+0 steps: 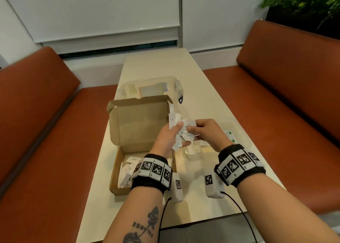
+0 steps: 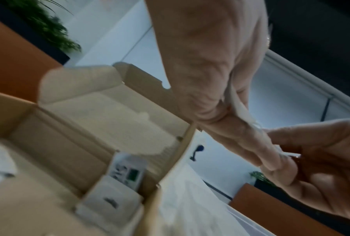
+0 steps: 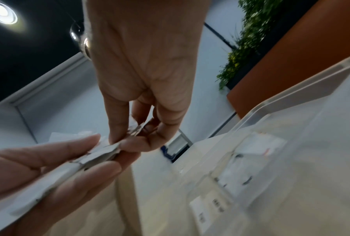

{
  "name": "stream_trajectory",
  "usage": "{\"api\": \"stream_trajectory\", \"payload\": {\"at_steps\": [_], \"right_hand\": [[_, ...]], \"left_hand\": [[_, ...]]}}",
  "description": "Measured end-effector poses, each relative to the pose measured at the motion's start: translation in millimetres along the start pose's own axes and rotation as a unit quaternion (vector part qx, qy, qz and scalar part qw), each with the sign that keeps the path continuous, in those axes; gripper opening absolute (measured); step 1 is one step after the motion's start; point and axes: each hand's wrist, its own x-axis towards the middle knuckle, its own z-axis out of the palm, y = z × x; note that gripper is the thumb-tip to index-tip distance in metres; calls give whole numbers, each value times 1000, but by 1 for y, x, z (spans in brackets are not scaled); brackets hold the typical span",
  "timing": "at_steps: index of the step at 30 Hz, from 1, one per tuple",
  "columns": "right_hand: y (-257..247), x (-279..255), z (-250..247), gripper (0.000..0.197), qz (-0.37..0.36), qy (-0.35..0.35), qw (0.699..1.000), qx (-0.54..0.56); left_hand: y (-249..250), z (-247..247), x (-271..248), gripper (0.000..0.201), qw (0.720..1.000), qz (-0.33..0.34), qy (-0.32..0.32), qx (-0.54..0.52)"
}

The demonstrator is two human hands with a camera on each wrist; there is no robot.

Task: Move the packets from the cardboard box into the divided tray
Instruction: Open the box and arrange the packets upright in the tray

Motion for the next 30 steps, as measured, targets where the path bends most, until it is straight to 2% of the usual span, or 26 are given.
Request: {"api": "stream_trajectory", "payload": {"at_steps": [4, 7, 10, 13, 16, 20, 23, 26, 30], "right_hand": [[5, -9, -33, 7, -16, 24, 999, -14], [9, -10, -52, 22, -28, 48, 997, -53], [13, -8, -64, 14, -36, 61, 995, -64], [16, 0, -72, 12, -30, 80, 994, -68], [13, 12, -72, 19, -30, 88, 992, -86], [4, 29, -61, 22, -29, 27, 994, -102], [5, 38, -53, 15, -29, -2, 995, -91], [7, 46, -47, 7, -35, 22, 996, -78], [6, 54, -44, 7, -44, 64, 997, -16]], "left_hand": [[-14, 31, 8, 28, 997, -28, -54, 45], [-25, 49, 15, 25, 994, -27, -76, 69], [-35, 60, 19, 29, 995, -29, -87, 44], [-41, 62, 24, 32, 996, -38, -72, 37], [-43, 59, 27, 33, 993, -66, -55, 82], [-40, 53, 29, 30, 986, -101, -67, 116], [-36, 48, 30, 28, 987, -108, -60, 105], [-35, 40, 31, 23, 990, -97, -44, 88], [-33, 33, 33, 21, 993, -91, -33, 65]]}}
